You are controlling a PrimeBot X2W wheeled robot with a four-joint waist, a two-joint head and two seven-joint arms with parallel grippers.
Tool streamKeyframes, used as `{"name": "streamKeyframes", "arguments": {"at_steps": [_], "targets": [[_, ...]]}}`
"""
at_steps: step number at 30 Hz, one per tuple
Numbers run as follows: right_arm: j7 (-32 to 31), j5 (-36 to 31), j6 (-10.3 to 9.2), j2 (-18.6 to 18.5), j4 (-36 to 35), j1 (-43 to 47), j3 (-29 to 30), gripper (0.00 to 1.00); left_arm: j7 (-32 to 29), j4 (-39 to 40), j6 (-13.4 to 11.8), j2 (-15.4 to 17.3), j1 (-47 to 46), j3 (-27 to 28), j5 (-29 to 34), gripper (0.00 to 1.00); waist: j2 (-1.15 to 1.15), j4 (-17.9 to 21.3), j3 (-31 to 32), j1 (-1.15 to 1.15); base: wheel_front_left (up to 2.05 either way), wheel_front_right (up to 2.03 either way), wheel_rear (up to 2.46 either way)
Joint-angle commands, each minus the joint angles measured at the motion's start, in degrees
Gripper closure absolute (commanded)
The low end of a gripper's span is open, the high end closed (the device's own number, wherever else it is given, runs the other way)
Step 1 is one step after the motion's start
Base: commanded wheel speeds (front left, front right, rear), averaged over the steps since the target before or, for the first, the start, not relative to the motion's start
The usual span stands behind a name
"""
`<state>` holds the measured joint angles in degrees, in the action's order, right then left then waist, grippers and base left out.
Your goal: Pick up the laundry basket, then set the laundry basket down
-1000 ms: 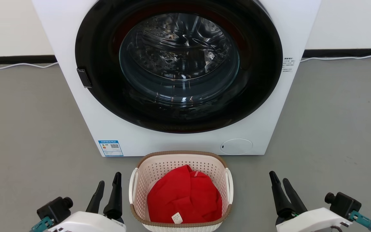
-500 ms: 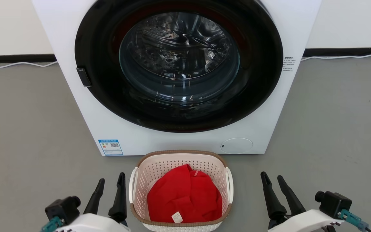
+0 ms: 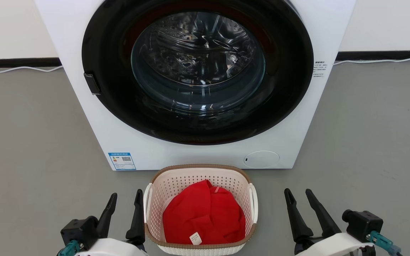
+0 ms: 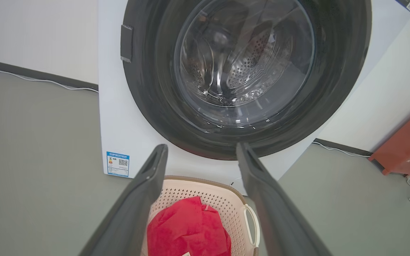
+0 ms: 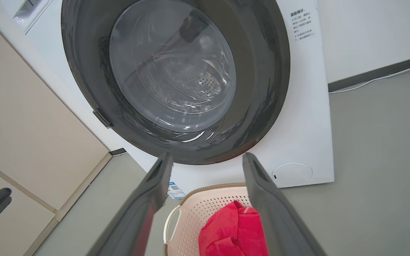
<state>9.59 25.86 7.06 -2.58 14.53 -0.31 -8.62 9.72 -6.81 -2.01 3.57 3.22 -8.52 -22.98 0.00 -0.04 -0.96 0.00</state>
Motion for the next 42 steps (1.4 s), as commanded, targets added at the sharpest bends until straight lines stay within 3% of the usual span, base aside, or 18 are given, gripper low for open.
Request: {"name": "streamKeyframes", "arguments": {"at_steps": [1, 26, 42], "targets": [[1.00, -1.63, 0.33, -0.17, -1.96, -2.86, -1.31, 0.00, 0.83, 1.99, -0.50, 0.08, -0.96, 1.01, 1.95, 0.00, 0.00, -0.01, -0.05, 0.00, 0.00, 0.00, 0.00], [5.33, -18.99, 0.43, -0.30, -2.55, -3.59, -1.67, 0.00, 5.20, 4.57, -1.97, -0.34, -0.46, -0.78, 19.43, 0.00, 0.00, 0.07, -1.57, 0.00, 0.00, 0.00, 0.00], [5.41, -19.31, 0.43, -0.30, -1.47, -4.09, -0.10, 0.00, 5.28, 4.11, -1.89, -0.62, -0.96, 0.19, 18.32, 0.00, 0.00, -0.04, -2.05, 0.00, 0.00, 0.00, 0.00]]}}
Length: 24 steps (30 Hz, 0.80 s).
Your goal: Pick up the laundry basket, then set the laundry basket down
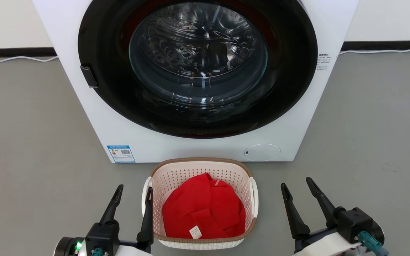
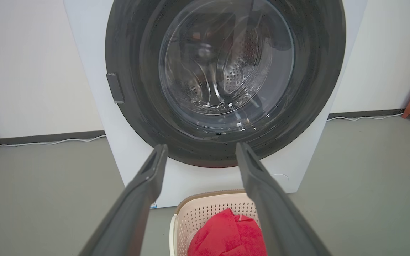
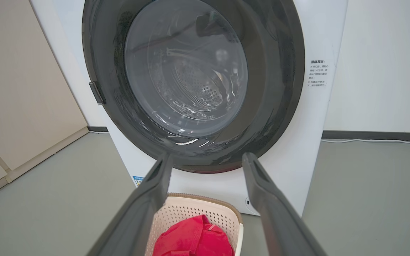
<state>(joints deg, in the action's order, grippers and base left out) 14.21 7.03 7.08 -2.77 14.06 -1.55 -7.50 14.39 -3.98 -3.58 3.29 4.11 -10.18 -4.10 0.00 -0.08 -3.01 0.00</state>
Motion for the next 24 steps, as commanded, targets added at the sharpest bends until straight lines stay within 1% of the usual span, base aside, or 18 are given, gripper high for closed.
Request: {"name": "streamKeyframes", "arguments": {"at_steps": [1, 11, 24], "targets": [[0.79, -0.50, 0.41, -0.10, -0.93, -2.88, -1.09, 0.00, 0.61, 1.24, -0.32, -0.35, -1.88, 1.91, -0.68, 0.00, 0.00, -0.01, -0.04, 0.00, 0.00, 0.00, 0.00], [0.79, -0.29, 0.41, -0.10, -0.49, -3.21, -0.70, 0.00, 0.61, 0.79, -0.49, -0.40, -2.16, 2.41, -2.18, 0.00, 0.00, 0.01, -0.11, 0.00, 0.00, 0.00, 0.00], [0.79, -0.18, 0.41, -0.10, -0.22, -3.22, -0.85, 0.00, 0.61, 0.85, -0.79, -0.41, -2.09, 2.43, -2.27, 0.00, 0.00, 0.02, 0.07, 0.00, 0.00, 0.00, 0.00]]}}
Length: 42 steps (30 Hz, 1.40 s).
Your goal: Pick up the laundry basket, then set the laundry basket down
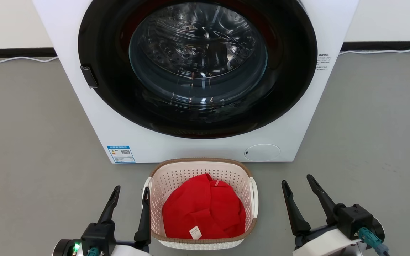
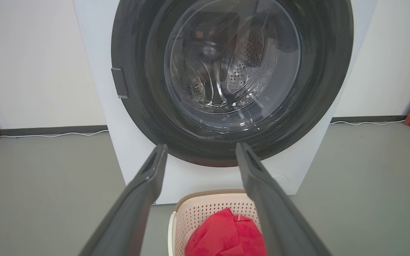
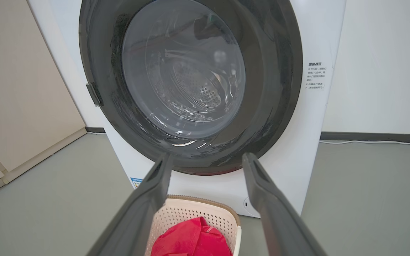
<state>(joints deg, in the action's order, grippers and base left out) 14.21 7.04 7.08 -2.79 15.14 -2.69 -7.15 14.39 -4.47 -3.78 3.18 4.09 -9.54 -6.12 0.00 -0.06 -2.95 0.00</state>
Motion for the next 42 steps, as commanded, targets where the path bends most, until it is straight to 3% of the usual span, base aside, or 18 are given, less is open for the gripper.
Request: {"name": "streamKeyframes", "arguments": {"at_steps": [1, 24, 42], "targets": [[0.79, -0.18, 0.41, -0.09, -1.29, -2.07, -1.21, 0.00, 0.61, 1.35, -0.59, -0.30, -2.07, 1.80, -0.25, 0.00, 0.00, 0.01, 0.04, 0.00, 0.00, 0.00, 0.00], [0.79, 0.69, 0.41, -0.09, -1.47, -1.85, -1.30, 0.00, 0.61, 2.13, -1.00, -0.30, -1.83, 2.25, -0.53, 0.00, 0.00, 0.01, -1.19, 0.00, 0.00, 0.00, 0.00], [0.79, 1.25, 0.41, -0.09, -0.26, -11.41, 1.46, 0.00, 0.61, -0.05, 0.28, -0.30, -12.18, 3.47, -1.70, 0.00, 0.00, -0.67, -16.51, 0.00, 0.00, 0.00, 0.00]]}}
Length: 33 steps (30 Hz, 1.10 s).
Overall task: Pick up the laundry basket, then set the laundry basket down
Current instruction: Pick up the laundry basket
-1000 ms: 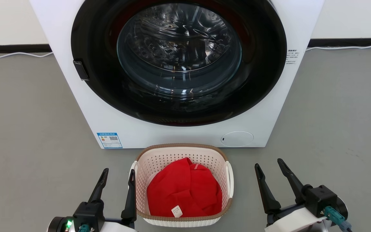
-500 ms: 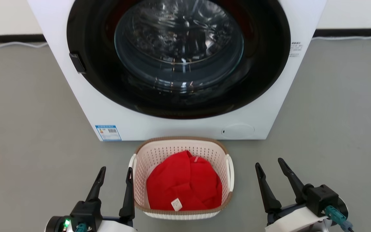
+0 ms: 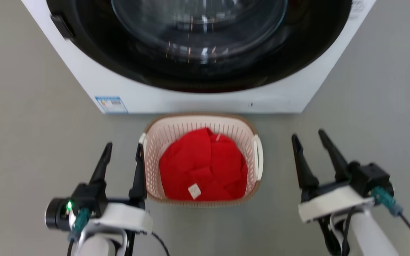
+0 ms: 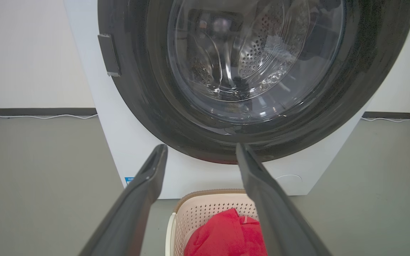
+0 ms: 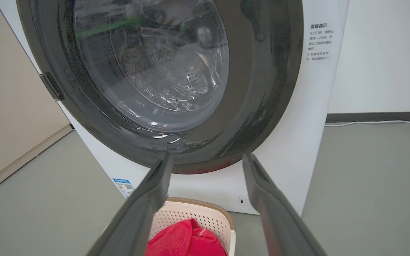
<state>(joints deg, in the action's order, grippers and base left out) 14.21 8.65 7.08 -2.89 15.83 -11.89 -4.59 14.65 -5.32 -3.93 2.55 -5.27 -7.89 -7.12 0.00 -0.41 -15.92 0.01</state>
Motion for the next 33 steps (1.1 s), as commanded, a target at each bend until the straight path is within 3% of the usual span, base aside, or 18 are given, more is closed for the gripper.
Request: {"name": "streamKeyframes", "arguments": {"at_steps": [1, 17, 33], "targets": [[0.79, -0.48, 0.41, 0.02, -0.72, -3.06, -0.94, 0.00, 0.35, 0.35, 0.50, 0.32, -3.81, 1.90, -0.72, 0.00, 0.00, -0.42, -4.70, 0.00, 0.00, 0.00, 0.00], [0.79, -3.27, 0.41, 0.02, 4.58, -15.80, 1.49, 0.00, 0.35, -9.80, 3.08, 0.32, -19.08, 2.17, -2.05, 0.00, 0.00, -2.30, -20.47, 0.00, 0.00, 0.00, 0.00], [0.79, -5.28, 0.41, 0.02, 15.83, -25.39, 3.67, 0.00, 0.35, -23.29, 5.81, 0.32, -31.00, 1.43, -3.25, 0.00, 0.00, -4.23, -30.27, 0.00, 0.00, 0.00, 0.00]]}}
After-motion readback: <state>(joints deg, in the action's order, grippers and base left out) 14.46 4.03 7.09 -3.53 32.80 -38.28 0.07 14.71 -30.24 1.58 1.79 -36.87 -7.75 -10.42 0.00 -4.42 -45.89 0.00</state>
